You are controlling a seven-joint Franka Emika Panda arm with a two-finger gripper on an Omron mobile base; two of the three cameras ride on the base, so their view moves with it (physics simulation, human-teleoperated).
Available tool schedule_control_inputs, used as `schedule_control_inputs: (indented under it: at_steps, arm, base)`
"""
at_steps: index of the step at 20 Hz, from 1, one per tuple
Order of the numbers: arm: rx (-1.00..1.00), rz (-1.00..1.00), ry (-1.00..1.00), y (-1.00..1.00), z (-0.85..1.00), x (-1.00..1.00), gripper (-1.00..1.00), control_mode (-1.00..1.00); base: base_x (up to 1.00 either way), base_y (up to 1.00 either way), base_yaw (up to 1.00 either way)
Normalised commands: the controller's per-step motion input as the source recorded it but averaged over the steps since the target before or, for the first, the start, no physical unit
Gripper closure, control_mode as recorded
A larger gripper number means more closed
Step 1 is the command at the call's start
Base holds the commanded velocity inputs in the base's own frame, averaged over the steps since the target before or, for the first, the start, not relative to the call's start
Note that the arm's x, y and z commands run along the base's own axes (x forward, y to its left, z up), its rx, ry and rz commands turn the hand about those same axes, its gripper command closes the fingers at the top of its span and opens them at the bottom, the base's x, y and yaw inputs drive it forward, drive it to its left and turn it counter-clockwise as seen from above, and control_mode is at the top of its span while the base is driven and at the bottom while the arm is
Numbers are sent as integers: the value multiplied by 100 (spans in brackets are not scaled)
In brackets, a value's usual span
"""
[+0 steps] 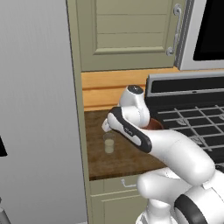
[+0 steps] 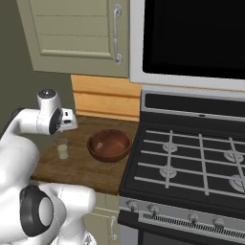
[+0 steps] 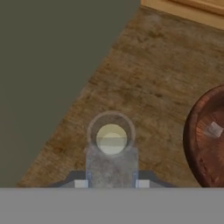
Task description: Grab a lemon wedge from the fridge and one ice cube from the ice bowl, and put them in the glass of lemonade.
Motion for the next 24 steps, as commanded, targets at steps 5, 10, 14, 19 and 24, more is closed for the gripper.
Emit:
schedule_control_inputs:
  at_steps: [5,10,14,19,24]
  arm:
    - [-1,-2,5,0,-8,8,100,-100]
    - [-8,-11,9,5,-2,0,100,-100]
    - [-17,-12,6,28,0,5,100,-100]
    - [-10,-2,0,29,0,1,100,-100]
    - [0,0,0,0,-15,6,100,-100]
  base:
    - [0,0,0]
    - [0,0,0]
    - [0,0,0]
    - [0,0,0]
    - [0,0,0]
